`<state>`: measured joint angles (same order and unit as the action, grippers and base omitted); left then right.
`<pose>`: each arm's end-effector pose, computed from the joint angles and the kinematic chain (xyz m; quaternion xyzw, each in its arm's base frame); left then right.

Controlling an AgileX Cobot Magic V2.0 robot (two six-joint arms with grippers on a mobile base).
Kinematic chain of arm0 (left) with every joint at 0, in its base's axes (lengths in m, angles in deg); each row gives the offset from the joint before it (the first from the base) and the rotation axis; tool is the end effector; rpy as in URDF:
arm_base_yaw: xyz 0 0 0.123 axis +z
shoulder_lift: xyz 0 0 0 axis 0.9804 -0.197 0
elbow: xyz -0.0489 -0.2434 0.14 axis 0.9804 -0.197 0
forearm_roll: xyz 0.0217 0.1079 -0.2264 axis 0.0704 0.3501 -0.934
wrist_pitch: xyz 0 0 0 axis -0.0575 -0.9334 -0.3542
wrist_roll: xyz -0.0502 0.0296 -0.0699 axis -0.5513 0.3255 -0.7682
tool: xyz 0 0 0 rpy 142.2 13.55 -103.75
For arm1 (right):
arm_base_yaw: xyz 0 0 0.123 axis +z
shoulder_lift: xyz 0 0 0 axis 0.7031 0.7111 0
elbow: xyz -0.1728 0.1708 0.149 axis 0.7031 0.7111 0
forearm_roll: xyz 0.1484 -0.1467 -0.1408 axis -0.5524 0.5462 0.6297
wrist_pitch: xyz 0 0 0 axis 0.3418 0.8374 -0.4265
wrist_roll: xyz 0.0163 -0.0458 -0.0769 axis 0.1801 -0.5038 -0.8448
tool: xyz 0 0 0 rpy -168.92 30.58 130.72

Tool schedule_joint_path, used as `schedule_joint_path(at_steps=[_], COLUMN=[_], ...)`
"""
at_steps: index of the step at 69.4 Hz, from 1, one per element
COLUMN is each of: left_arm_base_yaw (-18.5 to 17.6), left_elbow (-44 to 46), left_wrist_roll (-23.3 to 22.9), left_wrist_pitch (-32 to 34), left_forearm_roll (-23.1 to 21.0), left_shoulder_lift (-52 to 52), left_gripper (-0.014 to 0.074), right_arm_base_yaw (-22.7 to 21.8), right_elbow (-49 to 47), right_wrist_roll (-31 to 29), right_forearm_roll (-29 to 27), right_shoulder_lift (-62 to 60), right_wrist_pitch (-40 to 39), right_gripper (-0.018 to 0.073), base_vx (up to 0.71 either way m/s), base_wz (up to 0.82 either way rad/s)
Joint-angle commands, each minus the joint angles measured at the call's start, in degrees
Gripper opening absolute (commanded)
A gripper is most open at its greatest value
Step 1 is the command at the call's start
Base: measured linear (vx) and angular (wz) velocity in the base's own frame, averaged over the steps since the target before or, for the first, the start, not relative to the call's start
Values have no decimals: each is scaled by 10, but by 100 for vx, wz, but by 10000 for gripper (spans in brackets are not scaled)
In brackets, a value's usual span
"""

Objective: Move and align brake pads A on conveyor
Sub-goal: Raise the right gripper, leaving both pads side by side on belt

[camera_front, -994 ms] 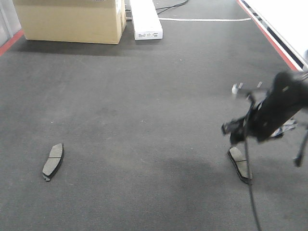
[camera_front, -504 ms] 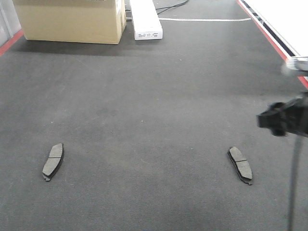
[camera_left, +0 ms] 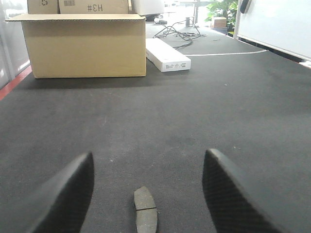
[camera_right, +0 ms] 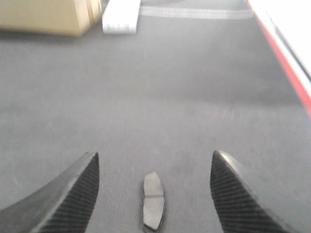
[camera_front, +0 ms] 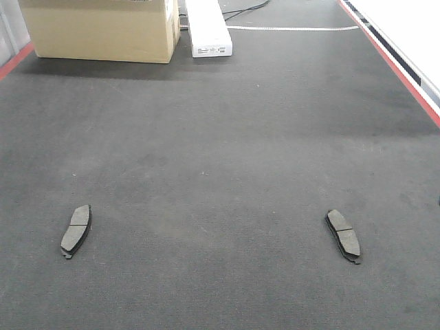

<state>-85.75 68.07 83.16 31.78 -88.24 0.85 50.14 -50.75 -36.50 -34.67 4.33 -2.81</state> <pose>0.0902 -0.0122 0.2712 0.0477 0.7411 -0.0466 0.6681 0.1022 0.0106 0.3208 -0.0431 0.7908 0.0306 0.6097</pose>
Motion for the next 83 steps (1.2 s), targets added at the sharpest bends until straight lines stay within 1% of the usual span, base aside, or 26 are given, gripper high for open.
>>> schedule_joint_path(at_steps=[1, 14, 25, 83], left_arm_base_yaw=[-3, -3, -3, -3], left_elbow=[14, 14, 14, 14], left_wrist_roll=[1, 1, 1, 1], left_wrist_pitch=[47, 47, 47, 47], left_forearm_roll=[-1, -1, -1, -1], left_shoulder_lift=[-4, -4, -4, -4], left_gripper=[464, 464, 464, 464], right_arm_base_yaw=[-1, -1, -1, -1], right_elbow=[23, 83, 90, 90], right_wrist_roll=[-2, -2, -1, -1], right_forearm_roll=[2, 2, 2, 2], right_shoulder_lift=[-45, -101, -102, -101], right_wrist_pitch=[-77, -142, -172, -166], right_gripper=[463, 463, 463, 463], base_vx=[0, 0, 0, 0], base_wz=[0, 0, 0, 0])
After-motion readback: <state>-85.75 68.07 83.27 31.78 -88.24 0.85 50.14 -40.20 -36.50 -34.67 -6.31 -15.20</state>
